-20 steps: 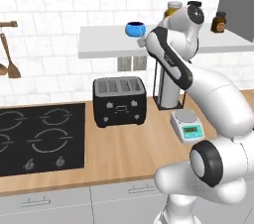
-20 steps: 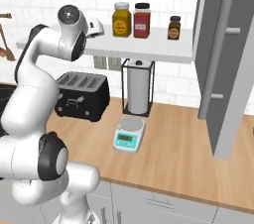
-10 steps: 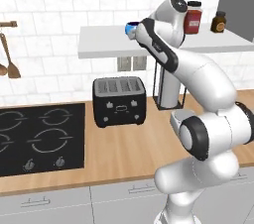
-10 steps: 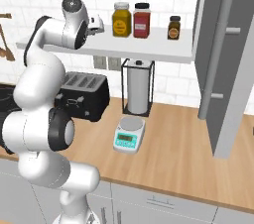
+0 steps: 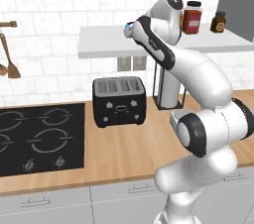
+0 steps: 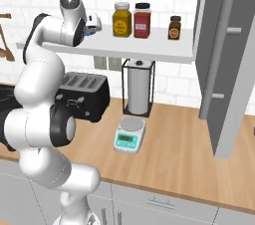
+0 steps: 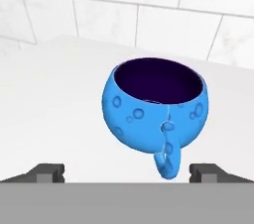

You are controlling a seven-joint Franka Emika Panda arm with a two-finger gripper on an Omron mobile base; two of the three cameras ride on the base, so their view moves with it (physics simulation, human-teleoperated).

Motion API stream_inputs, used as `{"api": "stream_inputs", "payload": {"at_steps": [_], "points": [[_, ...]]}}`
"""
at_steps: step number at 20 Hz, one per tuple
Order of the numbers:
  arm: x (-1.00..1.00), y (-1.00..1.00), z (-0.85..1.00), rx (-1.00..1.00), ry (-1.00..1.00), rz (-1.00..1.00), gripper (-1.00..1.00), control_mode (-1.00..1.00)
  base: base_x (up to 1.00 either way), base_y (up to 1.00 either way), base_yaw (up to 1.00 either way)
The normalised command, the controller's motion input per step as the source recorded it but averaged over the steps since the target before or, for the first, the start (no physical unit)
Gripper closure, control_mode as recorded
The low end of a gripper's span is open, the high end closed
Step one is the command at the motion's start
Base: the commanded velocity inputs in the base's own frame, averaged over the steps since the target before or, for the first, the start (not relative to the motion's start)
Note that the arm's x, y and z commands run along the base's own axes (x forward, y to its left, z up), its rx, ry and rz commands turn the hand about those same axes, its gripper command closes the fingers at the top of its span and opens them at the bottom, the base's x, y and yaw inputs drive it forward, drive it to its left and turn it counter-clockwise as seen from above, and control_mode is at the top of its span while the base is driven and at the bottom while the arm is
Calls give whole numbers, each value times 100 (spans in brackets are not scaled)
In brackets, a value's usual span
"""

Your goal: Gather all objects into one cabinet and sort the glasses and bowls to opposite sides.

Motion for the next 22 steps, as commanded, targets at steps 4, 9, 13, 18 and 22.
{"api": "stream_inputs", "payload": {"at_steps": [4, 9, 13, 18, 22], "points": [[31, 0, 0, 0, 0, 0, -100, -100, 0, 0, 0], [24, 0, 0, 0, 0, 0, -100, -100, 0, 0, 0], [4, 12, -4, 0, 0, 0, -100, -100, 0, 0, 0], [0, 13, 0, 0, 0, 0, 100, -100, 0, 0, 0], [9, 0, -9, 0, 0, 0, 100, -100, 0, 0, 0]]}}
